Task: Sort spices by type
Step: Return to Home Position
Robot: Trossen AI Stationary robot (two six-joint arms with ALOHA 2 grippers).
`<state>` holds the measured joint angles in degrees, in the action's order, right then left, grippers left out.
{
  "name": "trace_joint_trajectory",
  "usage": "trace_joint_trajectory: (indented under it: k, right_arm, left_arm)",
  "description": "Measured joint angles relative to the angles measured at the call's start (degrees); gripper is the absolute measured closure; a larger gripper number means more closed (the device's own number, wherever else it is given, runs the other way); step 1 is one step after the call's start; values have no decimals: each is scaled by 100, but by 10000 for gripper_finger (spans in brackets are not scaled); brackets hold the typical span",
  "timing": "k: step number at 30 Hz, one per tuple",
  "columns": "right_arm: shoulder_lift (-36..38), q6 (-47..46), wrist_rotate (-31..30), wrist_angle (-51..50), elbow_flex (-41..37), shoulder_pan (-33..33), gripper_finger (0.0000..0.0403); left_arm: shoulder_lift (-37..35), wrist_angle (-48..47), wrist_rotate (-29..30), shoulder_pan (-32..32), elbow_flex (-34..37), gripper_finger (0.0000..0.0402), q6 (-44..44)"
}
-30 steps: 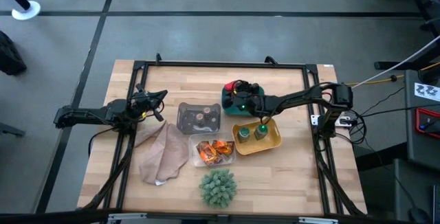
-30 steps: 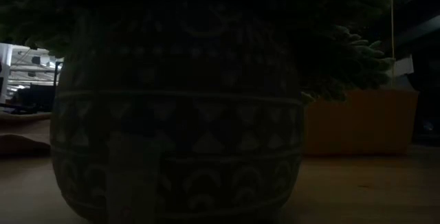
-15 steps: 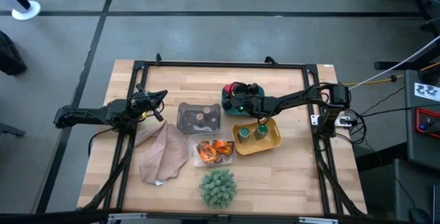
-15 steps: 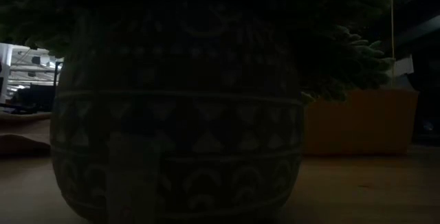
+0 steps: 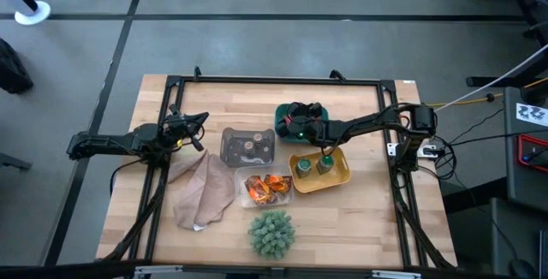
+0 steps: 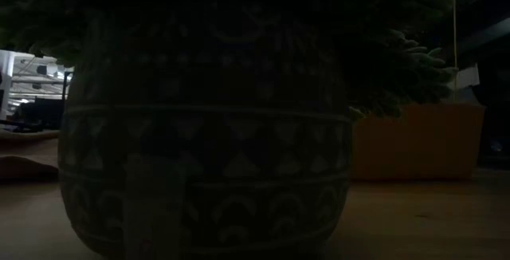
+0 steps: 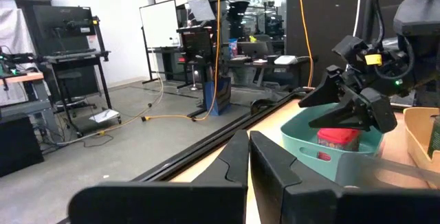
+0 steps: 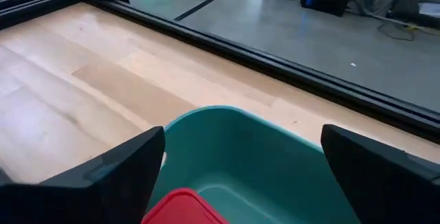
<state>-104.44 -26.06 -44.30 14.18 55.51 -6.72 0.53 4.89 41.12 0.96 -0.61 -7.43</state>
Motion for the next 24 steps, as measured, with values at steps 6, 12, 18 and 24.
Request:
trace_joint_trajectory:
  k: [6,12,18,24]
  right_arm:
    - [28,209,-442,428,0,21,15]
    - [558,537,-878,274,3,209,21]
    - [1474,550,-1061,-1022,2,388,42]
    - [2342,653,-1018,-1682,2,409,62]
  left_arm:
    - [-1,0,0,-1,-1,402,-1]
    - [-1,2,-1,0,-1,402,1]
    - [-1,2,0,0,-1,402,1]
    - [-1,4,0,1,-1,402,1]
